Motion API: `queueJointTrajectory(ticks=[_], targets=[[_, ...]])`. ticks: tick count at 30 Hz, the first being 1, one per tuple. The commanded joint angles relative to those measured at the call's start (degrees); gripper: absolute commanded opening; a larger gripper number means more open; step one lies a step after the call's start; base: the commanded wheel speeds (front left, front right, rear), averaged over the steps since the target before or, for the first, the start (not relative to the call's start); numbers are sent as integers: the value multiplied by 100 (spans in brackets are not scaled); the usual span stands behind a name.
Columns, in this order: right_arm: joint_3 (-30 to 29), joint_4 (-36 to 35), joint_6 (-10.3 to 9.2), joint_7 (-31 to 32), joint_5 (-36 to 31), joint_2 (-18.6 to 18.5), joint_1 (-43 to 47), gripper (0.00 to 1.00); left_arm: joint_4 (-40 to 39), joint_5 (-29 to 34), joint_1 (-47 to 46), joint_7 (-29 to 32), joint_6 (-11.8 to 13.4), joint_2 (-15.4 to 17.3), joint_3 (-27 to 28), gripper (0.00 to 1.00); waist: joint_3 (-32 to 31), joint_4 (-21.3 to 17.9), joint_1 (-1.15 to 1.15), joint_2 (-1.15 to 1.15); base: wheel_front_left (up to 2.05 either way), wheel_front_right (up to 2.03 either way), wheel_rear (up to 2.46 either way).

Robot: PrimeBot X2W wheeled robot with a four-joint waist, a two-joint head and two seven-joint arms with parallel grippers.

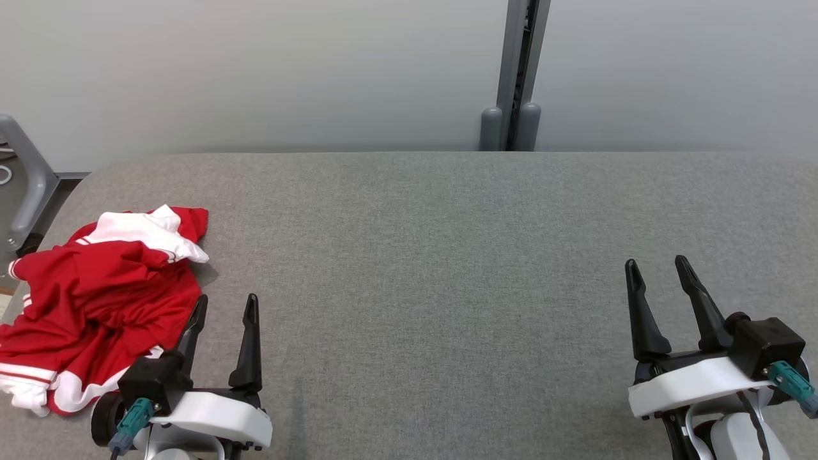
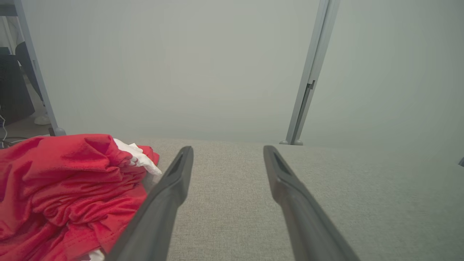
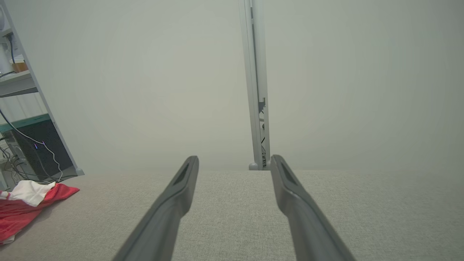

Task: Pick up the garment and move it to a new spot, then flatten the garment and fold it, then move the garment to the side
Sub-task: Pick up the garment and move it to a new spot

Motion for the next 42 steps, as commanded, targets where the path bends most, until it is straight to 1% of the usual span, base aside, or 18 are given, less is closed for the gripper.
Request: queueJointTrajectory(ticks=[1, 4, 9, 10, 19, 29, 32, 37, 42], targets=[[11, 17, 13, -41, 24, -53, 37, 100, 5, 18, -16, -18, 11, 26, 16, 100, -5, 23, 0, 0, 0, 0, 0], [47, 18, 13, -41, 49, -51, 58, 100, 26, 30, -40, -18, 26, 27, -7, 100, -24, 115, 0, 0, 0, 0, 0], [340, 30, 13, -41, 225, -53, 72, 100, 62, 70, -67, -18, 25, 26, 26, 100, -51, 365, 0, 0, 0, 0, 0], [394, 43, 13, -40, 259, -51, 75, 100, 62, 80, -65, -18, 40, 25, 40, 100, -56, 489, 0, 0, 0, 0, 0], [483, 107, 13, -27, 314, -49, 86, 100, 69, 144, -1, -18, 116, 25, 174, 100, -100, 1135, 0, 0, 0, 0, 0], [560, 133, 13, -27, 378, -50, 96, 100, 173, 134, 25, -17, 136, 23, 226, 100, -135, 1964, 0, 0, 0, 0, 0], [590, 137, 13, -27, 403, -50, 111, 100, 181, 127, 42, -17, 132, 24, 272, 100, -134, 2158, 0, 0, 0, 0, 0], [669, 77, 13, -27, 449, -53, 87, 100, 138, 142, 68, -18, 99, 23, 372, 100, -96, 2343, 0, 0, 0, 0, 0], [708, 58, 13, -27, 440, -52, 80, 100, 132, 134, 71, -18, 66, 24, 420, 100, -59, 2382, 0, 0, 0, 0, 0]])
